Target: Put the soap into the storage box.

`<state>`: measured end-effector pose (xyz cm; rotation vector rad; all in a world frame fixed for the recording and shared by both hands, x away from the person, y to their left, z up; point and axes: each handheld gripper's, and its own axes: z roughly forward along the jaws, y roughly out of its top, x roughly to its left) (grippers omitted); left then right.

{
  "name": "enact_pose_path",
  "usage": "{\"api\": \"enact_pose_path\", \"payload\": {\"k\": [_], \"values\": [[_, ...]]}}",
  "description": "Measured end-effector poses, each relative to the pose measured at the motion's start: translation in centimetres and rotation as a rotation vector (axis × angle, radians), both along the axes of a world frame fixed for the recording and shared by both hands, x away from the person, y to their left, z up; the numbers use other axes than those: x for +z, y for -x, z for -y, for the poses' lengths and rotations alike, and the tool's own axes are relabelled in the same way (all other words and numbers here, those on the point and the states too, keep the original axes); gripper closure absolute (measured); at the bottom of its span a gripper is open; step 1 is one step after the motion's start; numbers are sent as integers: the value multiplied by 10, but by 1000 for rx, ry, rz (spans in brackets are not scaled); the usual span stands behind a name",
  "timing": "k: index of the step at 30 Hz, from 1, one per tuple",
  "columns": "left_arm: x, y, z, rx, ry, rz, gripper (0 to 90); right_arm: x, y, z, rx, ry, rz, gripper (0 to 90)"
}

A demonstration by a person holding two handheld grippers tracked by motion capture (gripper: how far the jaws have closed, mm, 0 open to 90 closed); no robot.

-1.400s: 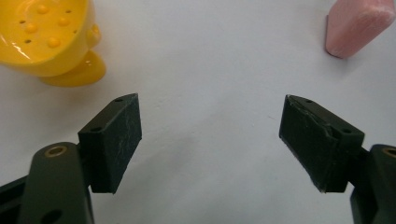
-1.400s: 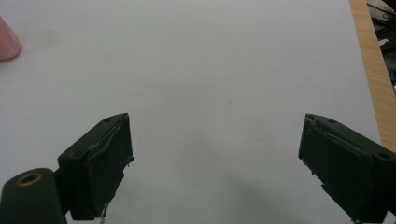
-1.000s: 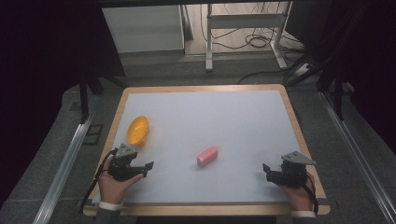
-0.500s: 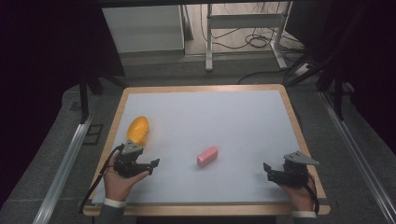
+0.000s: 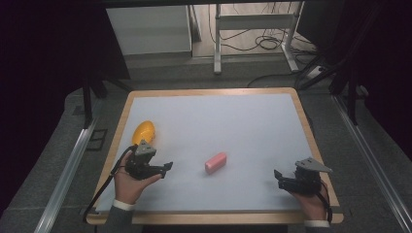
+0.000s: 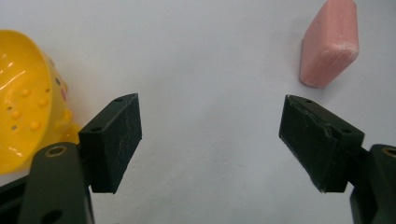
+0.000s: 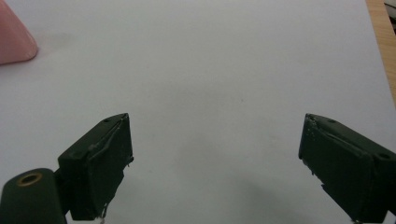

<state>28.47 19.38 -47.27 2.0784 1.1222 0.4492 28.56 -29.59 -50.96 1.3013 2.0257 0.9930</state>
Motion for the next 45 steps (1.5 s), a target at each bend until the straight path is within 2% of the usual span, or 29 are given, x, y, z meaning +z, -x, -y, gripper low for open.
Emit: {"api": "enact_pose_path", "payload": {"k": [12,14,34,40,45], "values": [[4,-3,14,-41,21,-13,220,-1,0,0,0,6,-1,95],[5,-4,16,-50,44,-22,229,-1,0,0,0,8,-1,95],[16,-12,56,-141,21,-39,235,0,0,0,-4,11,3,95],[16,-15,69,-167,1,-49,235,0,0,1,-5,13,5,95],[14,-17,75,-181,7,-61,237,-1,0,0,-4,14,2,95]]}}
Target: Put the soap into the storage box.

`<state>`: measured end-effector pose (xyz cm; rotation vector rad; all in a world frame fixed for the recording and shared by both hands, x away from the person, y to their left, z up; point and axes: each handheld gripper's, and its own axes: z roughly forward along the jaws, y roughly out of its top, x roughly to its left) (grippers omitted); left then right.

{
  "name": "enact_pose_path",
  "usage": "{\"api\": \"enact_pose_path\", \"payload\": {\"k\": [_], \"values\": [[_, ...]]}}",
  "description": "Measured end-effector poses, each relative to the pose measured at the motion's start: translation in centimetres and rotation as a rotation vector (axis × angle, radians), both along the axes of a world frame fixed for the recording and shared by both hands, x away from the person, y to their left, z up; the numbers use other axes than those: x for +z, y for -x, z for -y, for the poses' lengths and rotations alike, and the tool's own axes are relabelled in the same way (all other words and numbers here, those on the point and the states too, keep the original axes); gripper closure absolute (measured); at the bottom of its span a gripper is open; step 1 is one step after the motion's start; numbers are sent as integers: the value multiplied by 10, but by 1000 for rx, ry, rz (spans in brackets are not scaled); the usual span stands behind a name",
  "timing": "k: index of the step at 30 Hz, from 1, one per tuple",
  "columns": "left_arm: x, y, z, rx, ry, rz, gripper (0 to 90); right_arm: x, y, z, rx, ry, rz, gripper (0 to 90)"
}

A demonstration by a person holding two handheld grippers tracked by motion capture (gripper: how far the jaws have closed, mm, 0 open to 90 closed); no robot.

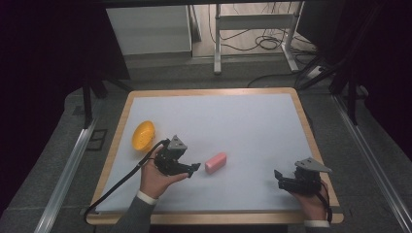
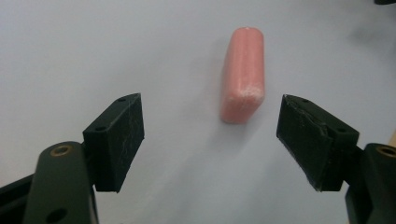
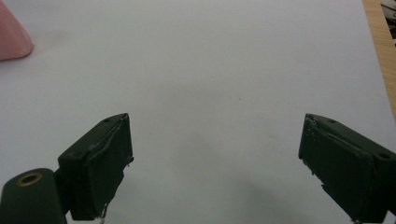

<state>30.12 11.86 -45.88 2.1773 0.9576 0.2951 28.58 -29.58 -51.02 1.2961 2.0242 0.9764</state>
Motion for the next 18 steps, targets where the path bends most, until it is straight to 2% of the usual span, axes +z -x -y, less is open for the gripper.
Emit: {"api": "enact_pose_path", "payload": {"k": [6,10,13,15,17,18], "values": [[-5,-3,5,-7,1,-22,238,0,0,0,1,3,-3,95],[-7,-5,17,-37,-26,-30,236,0,0,-1,-2,3,-2,95],[-9,-8,23,-46,-6,-47,241,0,0,-1,-3,5,0,95],[-11,-8,27,-47,-34,-45,241,0,0,0,-3,3,0,95],[-12,-9,32,-60,-30,-51,241,0,0,0,-3,4,0,95],[-12,-9,35,-67,-42,-50,241,0,0,0,-3,4,-1,95]]}}
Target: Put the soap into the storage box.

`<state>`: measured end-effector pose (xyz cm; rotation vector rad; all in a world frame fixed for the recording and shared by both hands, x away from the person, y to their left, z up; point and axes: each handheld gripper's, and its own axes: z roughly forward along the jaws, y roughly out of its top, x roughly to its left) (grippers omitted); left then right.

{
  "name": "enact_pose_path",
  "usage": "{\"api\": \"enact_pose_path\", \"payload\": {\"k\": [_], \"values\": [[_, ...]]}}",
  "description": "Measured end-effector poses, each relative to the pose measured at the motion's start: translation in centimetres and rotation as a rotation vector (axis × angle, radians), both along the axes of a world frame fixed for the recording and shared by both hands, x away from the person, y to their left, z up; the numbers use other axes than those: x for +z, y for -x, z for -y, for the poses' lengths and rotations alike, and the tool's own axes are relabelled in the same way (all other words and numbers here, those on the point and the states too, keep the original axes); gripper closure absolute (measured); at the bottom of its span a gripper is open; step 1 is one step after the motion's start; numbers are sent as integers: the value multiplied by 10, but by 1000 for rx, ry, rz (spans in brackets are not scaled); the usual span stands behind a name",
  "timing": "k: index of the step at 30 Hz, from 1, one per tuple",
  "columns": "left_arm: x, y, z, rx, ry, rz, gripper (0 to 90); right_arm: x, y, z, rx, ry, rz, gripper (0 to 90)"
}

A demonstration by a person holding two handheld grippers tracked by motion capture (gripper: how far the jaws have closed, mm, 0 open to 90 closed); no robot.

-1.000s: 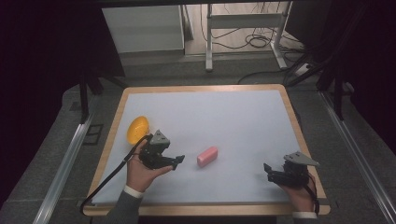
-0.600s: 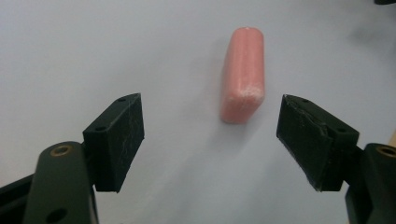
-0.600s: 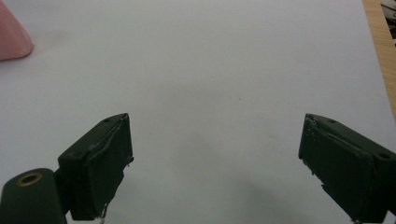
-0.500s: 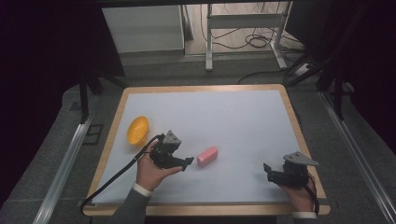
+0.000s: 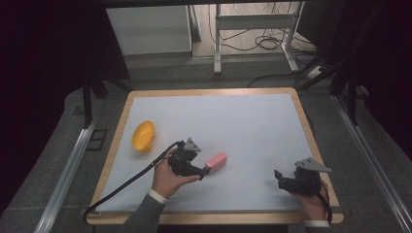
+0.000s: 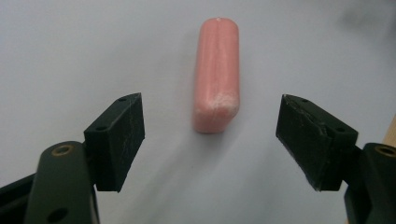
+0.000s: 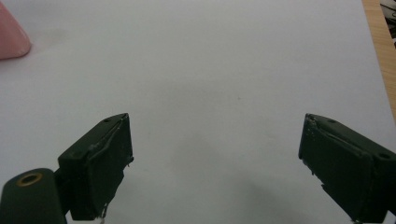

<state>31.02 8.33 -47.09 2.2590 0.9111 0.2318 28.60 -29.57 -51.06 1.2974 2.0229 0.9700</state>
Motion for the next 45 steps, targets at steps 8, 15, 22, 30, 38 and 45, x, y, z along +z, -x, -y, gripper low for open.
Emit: {"api": "enact_pose_path", "payload": {"k": [8,15,22,30,38,45], "values": [[-4,-5,4,7,16,-24,258,-1,0,0,1,3,-2,95],[-9,-8,14,-14,-39,-50,274,-1,-1,-1,1,4,-4,95],[-7,-14,32,-23,-40,-53,307,-1,0,-1,2,12,0,95],[-20,-25,36,-10,-32,-87,347,0,0,0,0,0,1,95],[-31,-30,40,-5,-34,-89,457,0,0,-1,-1,2,4,95],[-37,-31,43,-1,-59,-91,568,0,0,0,-1,2,2,95]]}}
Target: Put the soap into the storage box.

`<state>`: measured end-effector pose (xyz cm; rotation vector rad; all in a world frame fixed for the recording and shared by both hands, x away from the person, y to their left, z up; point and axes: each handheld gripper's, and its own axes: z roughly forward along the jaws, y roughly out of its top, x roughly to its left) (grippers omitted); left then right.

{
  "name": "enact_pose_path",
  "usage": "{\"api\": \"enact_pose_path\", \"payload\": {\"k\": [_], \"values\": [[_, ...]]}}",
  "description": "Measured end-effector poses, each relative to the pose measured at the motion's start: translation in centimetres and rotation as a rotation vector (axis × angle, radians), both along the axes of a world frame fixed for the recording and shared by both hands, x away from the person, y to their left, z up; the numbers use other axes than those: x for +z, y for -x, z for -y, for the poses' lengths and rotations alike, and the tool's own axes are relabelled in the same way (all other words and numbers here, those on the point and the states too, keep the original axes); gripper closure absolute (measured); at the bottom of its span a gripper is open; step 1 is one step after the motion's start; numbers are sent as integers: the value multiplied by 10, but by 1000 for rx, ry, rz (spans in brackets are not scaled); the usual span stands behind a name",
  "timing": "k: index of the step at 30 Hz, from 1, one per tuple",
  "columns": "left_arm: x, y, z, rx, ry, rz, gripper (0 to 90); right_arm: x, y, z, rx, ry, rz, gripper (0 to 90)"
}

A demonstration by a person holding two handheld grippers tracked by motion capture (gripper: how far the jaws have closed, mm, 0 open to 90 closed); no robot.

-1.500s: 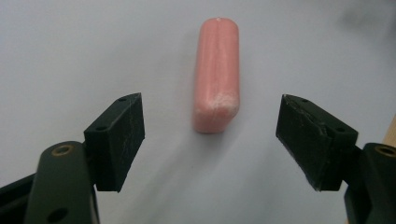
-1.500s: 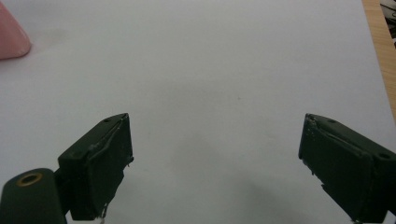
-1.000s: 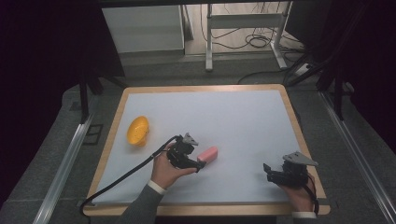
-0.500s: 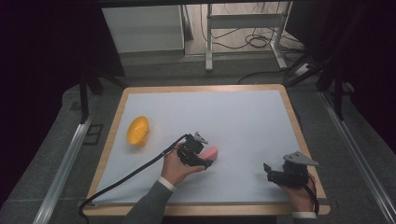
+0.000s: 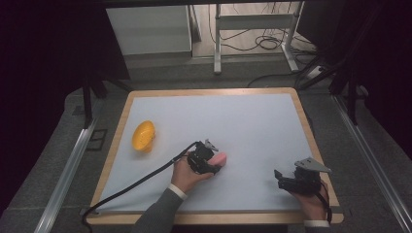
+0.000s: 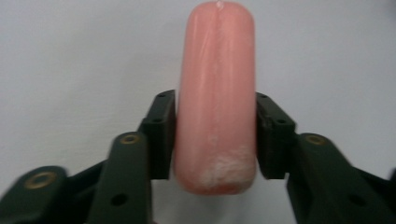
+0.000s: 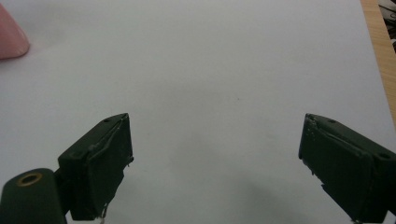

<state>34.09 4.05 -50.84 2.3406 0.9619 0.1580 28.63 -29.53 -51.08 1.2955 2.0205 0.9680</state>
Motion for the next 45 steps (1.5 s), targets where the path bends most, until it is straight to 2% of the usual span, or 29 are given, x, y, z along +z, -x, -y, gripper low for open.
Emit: {"api": "enact_pose_path", "payload": {"k": [2,13,21,29,33,45], "values": [[0,0,0,0,-1,3,594,0,0,0,-2,1,-1,95],[3,2,-2,4,-16,15,603,1,0,2,-7,1,7,95],[17,4,-11,12,-9,48,603,2,1,3,-10,-1,12,95],[26,6,-18,29,-1,63,603,2,1,3,-13,0,9,95],[26,7,-25,43,21,58,603,2,1,4,-14,0,9,95],[31,8,-52,93,35,70,603,1,0,3,-17,3,2,95]]}}
